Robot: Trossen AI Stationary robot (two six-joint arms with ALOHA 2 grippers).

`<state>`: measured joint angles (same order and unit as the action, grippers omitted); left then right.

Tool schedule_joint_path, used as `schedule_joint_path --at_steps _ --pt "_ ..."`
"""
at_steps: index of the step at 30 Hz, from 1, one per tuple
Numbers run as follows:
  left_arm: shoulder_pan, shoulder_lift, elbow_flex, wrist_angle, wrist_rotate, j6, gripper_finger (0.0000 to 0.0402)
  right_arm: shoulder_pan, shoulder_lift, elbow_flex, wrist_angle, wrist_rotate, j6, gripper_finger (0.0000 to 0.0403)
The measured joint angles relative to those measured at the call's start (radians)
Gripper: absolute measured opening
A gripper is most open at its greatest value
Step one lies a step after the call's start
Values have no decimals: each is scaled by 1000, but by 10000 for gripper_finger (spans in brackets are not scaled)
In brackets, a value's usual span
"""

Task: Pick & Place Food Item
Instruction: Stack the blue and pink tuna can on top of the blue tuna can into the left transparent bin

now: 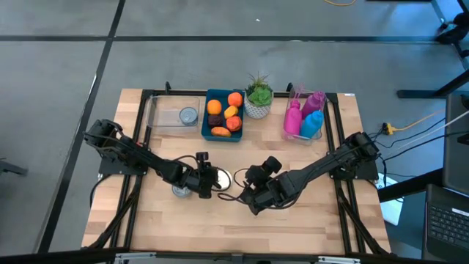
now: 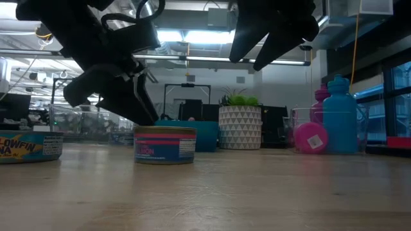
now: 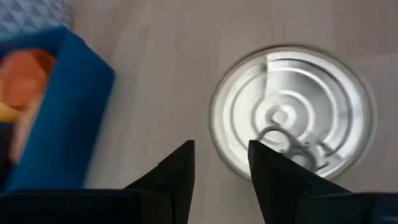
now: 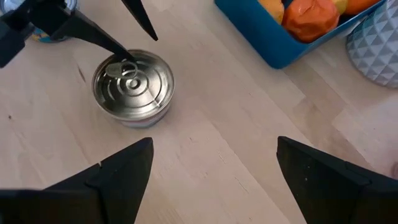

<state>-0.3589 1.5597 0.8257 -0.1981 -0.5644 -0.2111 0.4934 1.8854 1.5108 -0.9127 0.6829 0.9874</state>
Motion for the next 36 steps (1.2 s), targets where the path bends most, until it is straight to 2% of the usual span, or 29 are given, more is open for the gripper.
schedule_joint_path --at_steps 5,10,15,24,36 --pt "34 -6 2 -8 136 -113 143 -1 0 0 0 -18 0 341" --pt "35 -6 3 -41 131 -183 143 -1 0 0 0 -17 0 341" --pt "58 -8 5 -72 176 -253 143 -1 0 0 0 -18 -1 341" --pt "67 -7 4 -94 175 -279 143 -1 0 0 0 -17 -13 341" --pt "67 -1 2 -195 104 -320 143 -6 0 0 0 2 -26 341"
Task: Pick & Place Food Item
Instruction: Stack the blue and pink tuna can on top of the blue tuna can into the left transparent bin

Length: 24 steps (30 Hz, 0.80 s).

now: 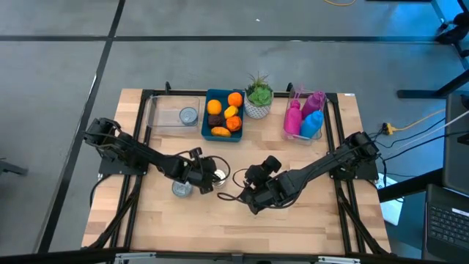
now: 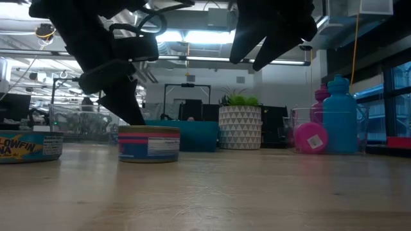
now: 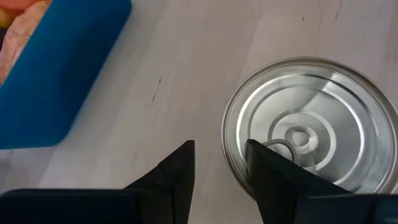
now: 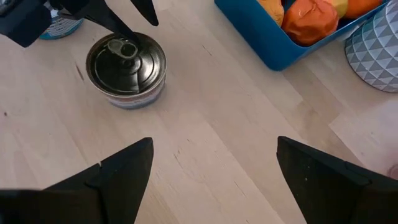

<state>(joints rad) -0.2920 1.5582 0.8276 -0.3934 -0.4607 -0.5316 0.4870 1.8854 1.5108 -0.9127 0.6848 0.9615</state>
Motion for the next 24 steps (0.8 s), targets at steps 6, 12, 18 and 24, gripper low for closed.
schedule_joint_path --at_steps 6,12,18,24 --pt "23 109 0 -6 18 15 143 0 0 0 0 5 0 341" --pt "26 139 2 45 2 32 143 0 0 0 0 5 0 341" --pt "45 118 -1 -9 -28 37 143 0 0 0 0 8 0 341" --pt "36 114 -2 21 -67 62 143 -6 0 0 0 14 8 341"
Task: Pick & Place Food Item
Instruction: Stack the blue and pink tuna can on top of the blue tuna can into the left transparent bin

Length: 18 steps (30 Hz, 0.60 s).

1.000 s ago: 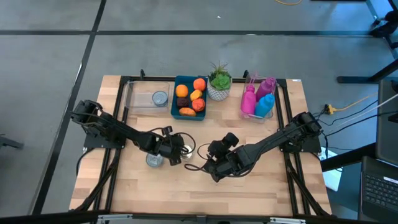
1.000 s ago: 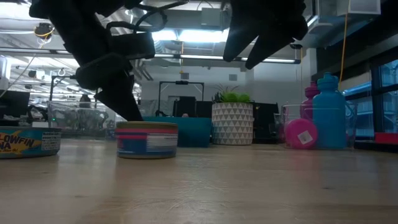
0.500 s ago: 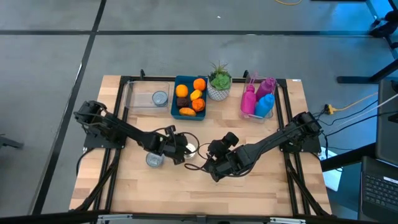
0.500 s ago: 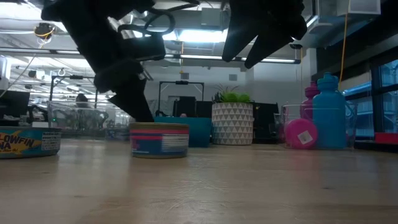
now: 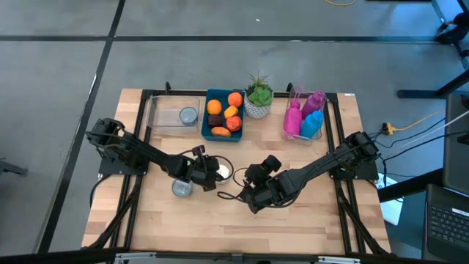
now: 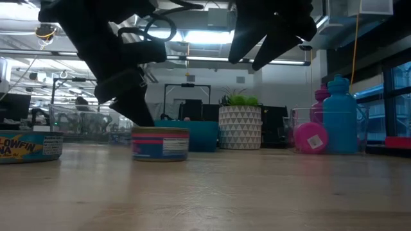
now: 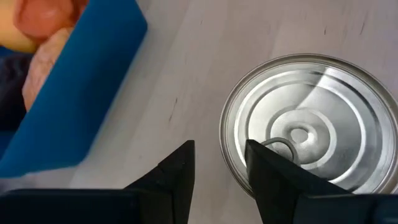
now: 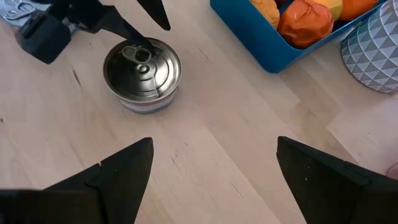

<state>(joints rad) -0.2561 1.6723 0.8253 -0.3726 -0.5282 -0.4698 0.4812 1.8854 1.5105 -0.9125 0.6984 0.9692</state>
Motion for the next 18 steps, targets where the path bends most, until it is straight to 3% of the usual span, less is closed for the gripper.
schedule_joint_path --at_steps 10,18 --pt "-64 -96 -1 66 -6 30 137 -43 11 0 8 -55 -53 341" --pt "-117 -103 -1 61 -9 41 85 -109 55 0 149 -142 -225 323"
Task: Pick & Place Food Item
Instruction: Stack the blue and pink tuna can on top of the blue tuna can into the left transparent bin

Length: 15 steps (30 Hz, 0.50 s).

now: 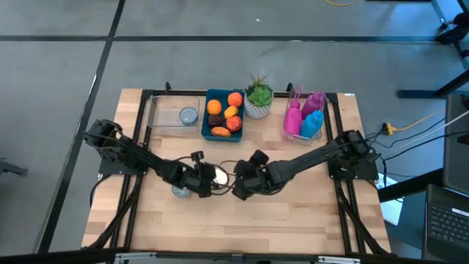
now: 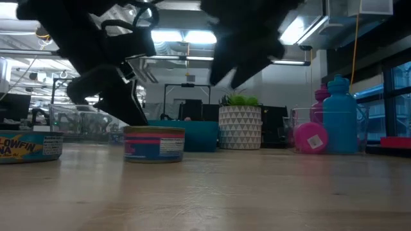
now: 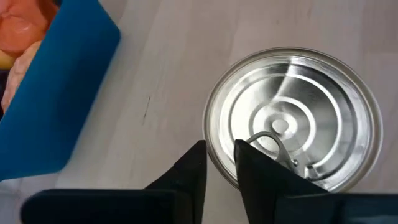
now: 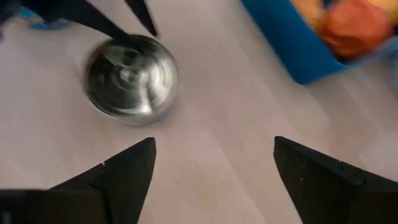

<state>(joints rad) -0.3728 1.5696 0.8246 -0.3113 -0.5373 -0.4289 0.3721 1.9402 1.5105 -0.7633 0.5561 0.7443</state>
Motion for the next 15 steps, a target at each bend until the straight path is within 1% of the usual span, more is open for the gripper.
schedule_joint_path --at_steps 2,7,11,15 --pt "-18 0 0 -3 -24 0 72 -16 7 0 23 -27 -45 307" --pt "-60 0 0 -14 -69 -1 49 -44 12 0 21 -30 -62 258" --pt "-85 0 0 -15 -97 -1 37 -61 25 0 29 -38 -80 221" --pt "-104 -2 0 -26 -122 -5 30 -75 44 -1 35 -68 -92 195"
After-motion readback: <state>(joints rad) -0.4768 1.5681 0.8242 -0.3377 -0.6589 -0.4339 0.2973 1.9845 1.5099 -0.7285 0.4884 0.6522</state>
